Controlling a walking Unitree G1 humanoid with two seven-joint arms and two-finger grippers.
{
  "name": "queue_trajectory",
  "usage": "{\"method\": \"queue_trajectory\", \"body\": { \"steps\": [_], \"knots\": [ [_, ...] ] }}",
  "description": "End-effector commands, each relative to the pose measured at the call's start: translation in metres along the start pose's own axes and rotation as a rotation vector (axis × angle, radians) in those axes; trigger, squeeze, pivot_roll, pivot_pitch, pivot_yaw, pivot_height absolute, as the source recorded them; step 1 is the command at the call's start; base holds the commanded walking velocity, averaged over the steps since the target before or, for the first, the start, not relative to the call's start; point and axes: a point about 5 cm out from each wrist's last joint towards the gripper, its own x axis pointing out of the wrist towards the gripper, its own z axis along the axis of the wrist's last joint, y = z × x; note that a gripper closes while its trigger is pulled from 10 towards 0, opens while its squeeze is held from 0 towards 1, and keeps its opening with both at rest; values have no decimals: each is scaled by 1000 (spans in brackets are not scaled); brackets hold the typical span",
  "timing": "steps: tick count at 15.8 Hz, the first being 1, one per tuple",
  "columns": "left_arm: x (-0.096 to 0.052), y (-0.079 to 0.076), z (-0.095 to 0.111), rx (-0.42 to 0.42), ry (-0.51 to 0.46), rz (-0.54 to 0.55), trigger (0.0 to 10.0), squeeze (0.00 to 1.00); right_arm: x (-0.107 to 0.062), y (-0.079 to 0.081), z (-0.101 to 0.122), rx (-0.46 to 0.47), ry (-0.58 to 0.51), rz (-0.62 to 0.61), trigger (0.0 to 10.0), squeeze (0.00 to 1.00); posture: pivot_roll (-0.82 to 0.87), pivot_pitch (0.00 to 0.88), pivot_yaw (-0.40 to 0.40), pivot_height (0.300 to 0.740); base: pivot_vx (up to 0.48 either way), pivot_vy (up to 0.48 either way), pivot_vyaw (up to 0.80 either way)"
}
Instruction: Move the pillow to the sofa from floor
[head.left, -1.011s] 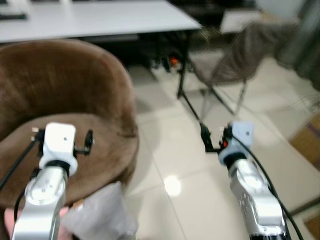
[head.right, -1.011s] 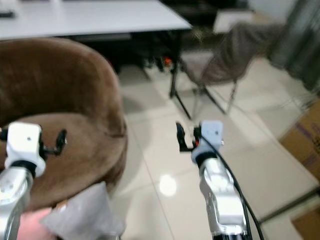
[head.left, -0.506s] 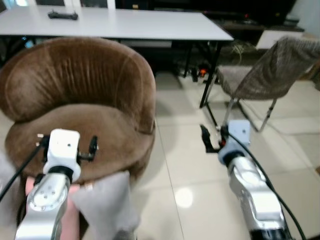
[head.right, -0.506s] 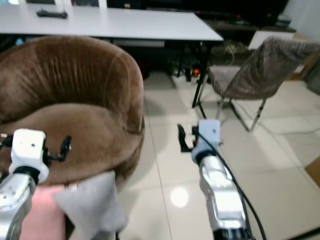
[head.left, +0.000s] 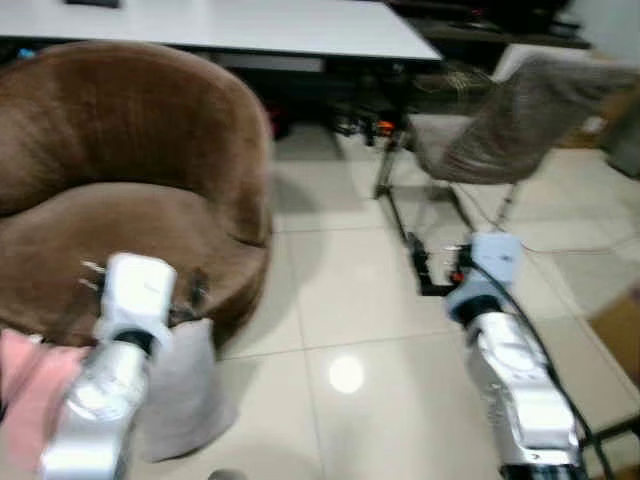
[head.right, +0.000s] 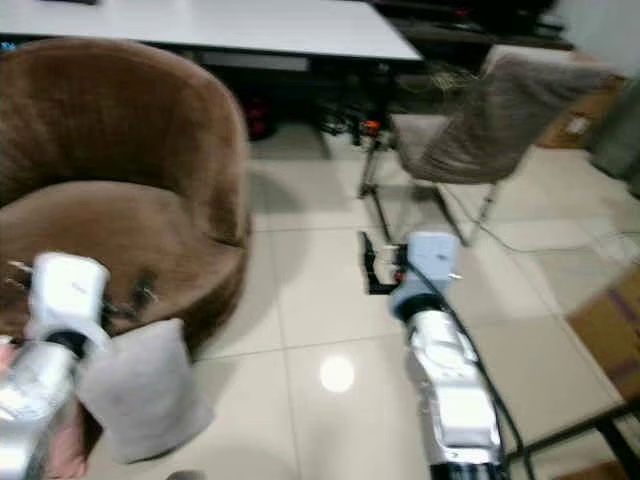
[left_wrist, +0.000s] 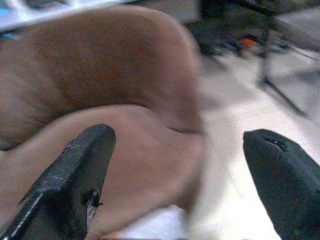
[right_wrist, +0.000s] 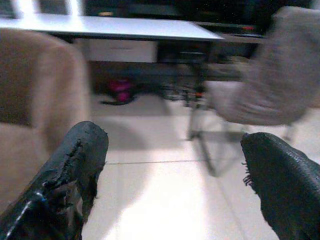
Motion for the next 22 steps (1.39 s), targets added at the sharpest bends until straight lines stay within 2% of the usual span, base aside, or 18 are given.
{"method": "queue_trajectory", "body": {
  "steps": [1,3,4,5,6,8,9,12,15,19,22],
  "knots": [
    [-1,4,6,41,-35,26,10000,0,1,-4,-2,2,-6,-20,10000,0,183,0,-97,740,0,0,0],
    [4,2,13,28,-67,4,10000,0,3,-4,-5,26,19,-32,10000,0,164,0,-70,740,0,0,0],
    [7,0,17,-3,-82,-19,10000,0,3,-1,-5,80,31,-12,10000,0,152,0,-52,740,0,0,0],
    [9,0,19,-49,-91,-37,10000,0,1,2,-5,72,31,6,10000,0,135,0,-34,740,0,0,0],
    [10,1,21,-46,-108,-25,10000,0,-3,2,-8,12,39,9,10000,0,129,0,-26,740,0,0,800],
    [11,1,22,9,-118,-8,10000,0,-4,1,-11,2,43,-10,10000,0,131,0,-11,740,0,0,800],
    [11,1,22,10,-119,-10,10000,0,-4,1,-11,-8,45,-13,10000,0,131,0,-11,740,0,0,800],
    [9,3,19,19,-137,25,10000,0,-5,2,-13,-9,65,5,10000,0,135,0,-18,740,0,0,800],
    [3,5,13,8,-115,38,10000,0,-3,7,-13,53,87,34,10000,0,137,0,-24,740,0,0,800],
    [-2,9,10,-18,-108,74,10000,0,2,14,-10,21,61,59,10000,0,156,0,-47,740,0,0,800],
    [-6,11,6,-21,-98,75,10000,0,1,13,-12,20,72,30,10000,0,167,0,-62,740,0,0,800]
  ]
}}
